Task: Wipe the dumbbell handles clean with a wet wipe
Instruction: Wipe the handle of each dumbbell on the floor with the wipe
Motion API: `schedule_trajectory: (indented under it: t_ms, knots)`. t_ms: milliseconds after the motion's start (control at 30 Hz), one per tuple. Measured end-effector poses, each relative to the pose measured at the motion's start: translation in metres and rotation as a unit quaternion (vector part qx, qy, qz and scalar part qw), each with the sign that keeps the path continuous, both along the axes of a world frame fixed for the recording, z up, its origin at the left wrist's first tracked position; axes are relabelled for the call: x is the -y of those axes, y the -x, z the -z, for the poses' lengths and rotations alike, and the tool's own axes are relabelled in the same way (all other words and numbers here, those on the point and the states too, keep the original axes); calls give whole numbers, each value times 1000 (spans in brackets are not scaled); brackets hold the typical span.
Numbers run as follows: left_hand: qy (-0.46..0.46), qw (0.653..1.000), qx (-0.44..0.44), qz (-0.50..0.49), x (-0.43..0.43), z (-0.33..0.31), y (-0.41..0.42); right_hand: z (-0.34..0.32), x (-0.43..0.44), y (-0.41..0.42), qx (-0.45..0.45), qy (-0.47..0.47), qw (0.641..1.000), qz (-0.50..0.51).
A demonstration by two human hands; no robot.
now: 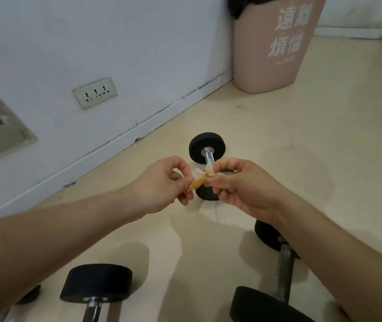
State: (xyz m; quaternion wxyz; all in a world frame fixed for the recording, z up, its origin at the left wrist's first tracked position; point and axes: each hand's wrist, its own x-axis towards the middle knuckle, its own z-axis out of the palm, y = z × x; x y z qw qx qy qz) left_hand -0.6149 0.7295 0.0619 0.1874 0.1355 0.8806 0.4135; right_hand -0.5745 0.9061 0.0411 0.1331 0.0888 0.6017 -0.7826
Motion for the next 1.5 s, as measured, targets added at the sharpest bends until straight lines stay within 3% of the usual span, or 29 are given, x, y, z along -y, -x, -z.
schedule_trajectory:
  t_ms: [167,267,333,400,500,667,733,900,1000,1100,1200,1267,1400,1500]
  knots:
    - [71,995,2,76,-5,55,48,23,-14,25,51,-126,988,73]
    - [246,939,-140,195,-16,92,84,26,-29,45,83,-171,974,119]
    - [288,901,-218,241,-31,115,108,27,-37,57,94,-198,966,134]
    - [294,888,-247,254,-53,137,133,32,-43,66,100,-237,956,139]
    - [317,891,-227,232,-88,164,157,43,-46,71,104,-255,951,144]
    - [307,909,-151,239,-117,183,178,72,-53,48,123,-139,961,206]
    - [292,912,-154,243,-115,177,181,82,-53,33,117,-134,959,221]
    - [254,927,-130,245,-60,174,135,85,-45,21,71,-124,951,274]
    - [277,905,-129,297,-17,168,74,90,-30,25,78,-141,949,269]
    - [318,873,-127,346,16,162,14,113,3,25,105,-179,959,195]
    - [345,846,-121,389,41,163,-26,145,40,26,120,-250,954,118]
    - [357,830,-116,412,52,164,-45,167,61,24,94,-302,941,118]
    - [346,844,-123,391,66,169,-63,204,92,-5,13,-454,882,125]
    - [314,866,-118,372,74,174,-63,217,102,-9,9,-435,885,167]
